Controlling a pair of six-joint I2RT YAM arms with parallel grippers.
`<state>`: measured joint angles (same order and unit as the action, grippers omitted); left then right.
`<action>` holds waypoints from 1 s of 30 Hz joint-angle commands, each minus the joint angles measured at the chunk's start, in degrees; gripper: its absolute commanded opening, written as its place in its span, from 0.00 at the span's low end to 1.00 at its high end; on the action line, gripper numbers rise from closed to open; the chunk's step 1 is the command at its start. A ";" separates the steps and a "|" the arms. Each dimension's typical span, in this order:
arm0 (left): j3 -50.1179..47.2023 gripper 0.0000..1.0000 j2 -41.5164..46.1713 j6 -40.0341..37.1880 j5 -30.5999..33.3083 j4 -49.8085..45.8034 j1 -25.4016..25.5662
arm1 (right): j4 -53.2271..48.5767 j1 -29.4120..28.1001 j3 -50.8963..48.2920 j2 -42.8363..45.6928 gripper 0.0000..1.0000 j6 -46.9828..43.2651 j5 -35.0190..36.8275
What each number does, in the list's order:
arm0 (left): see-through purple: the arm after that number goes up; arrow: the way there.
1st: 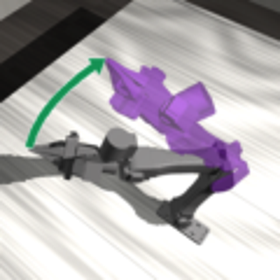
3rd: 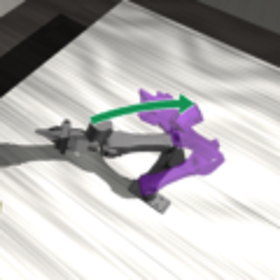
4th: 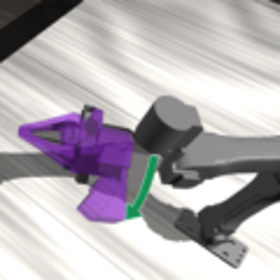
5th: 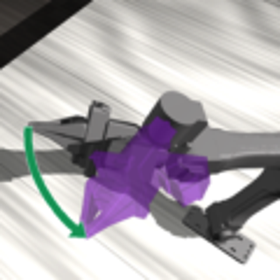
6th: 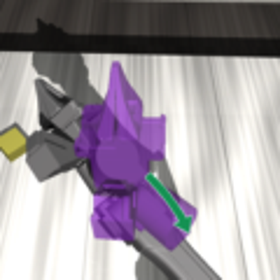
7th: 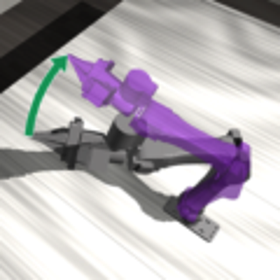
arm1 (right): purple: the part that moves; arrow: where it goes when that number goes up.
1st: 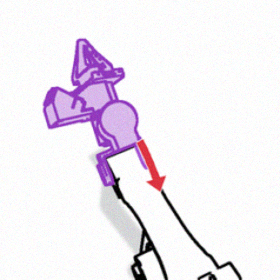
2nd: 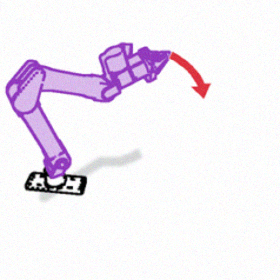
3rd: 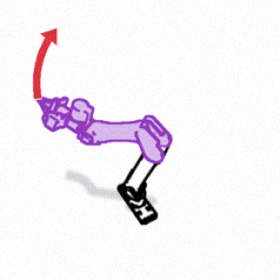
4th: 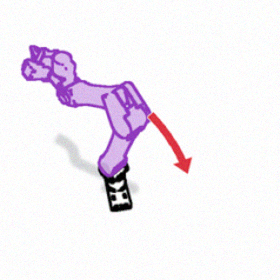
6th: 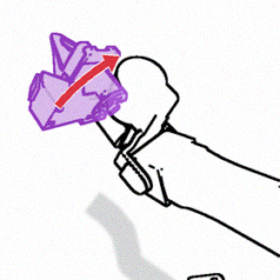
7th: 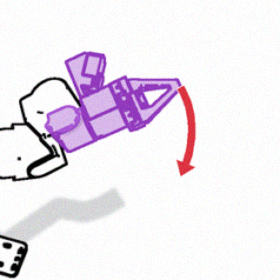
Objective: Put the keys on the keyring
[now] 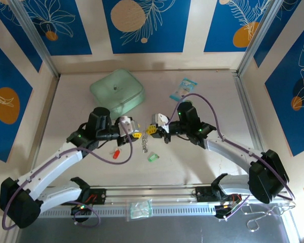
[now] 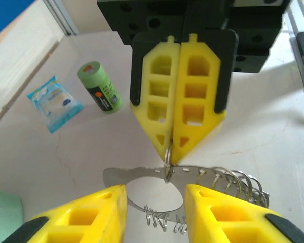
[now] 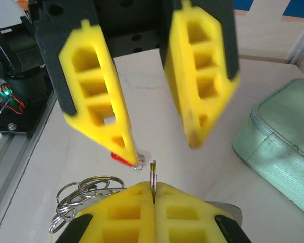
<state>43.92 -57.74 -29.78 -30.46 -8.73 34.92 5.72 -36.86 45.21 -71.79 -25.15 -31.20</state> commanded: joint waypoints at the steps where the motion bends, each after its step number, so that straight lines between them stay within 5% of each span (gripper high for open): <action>1: -6.56 0.31 3.22 10.58 -5.34 15.74 -0.93 | 6.68 0.89 -1.47 3.08 0.00 4.32 -7.16; 5: -14.58 0.31 3.21 21.51 -11.36 34.70 -1.08 | 11.52 1.53 -3.71 4.20 0.00 8.08 -8.83; 10: -17.22 0.31 2.51 25.16 -13.84 41.30 -1.08 | 12.38 1.44 -3.65 4.40 0.00 9.65 -10.15; 30: -17.57 0.21 -0.13 26.37 -15.24 45.86 -1.09 | 13.65 -0.28 -2.98 3.44 0.00 10.73 -11.69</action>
<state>26.50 -57.21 -4.54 -43.53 34.33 34.24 16.56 -36.53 41.76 -68.77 -15.68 -41.19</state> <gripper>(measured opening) 0.210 0.054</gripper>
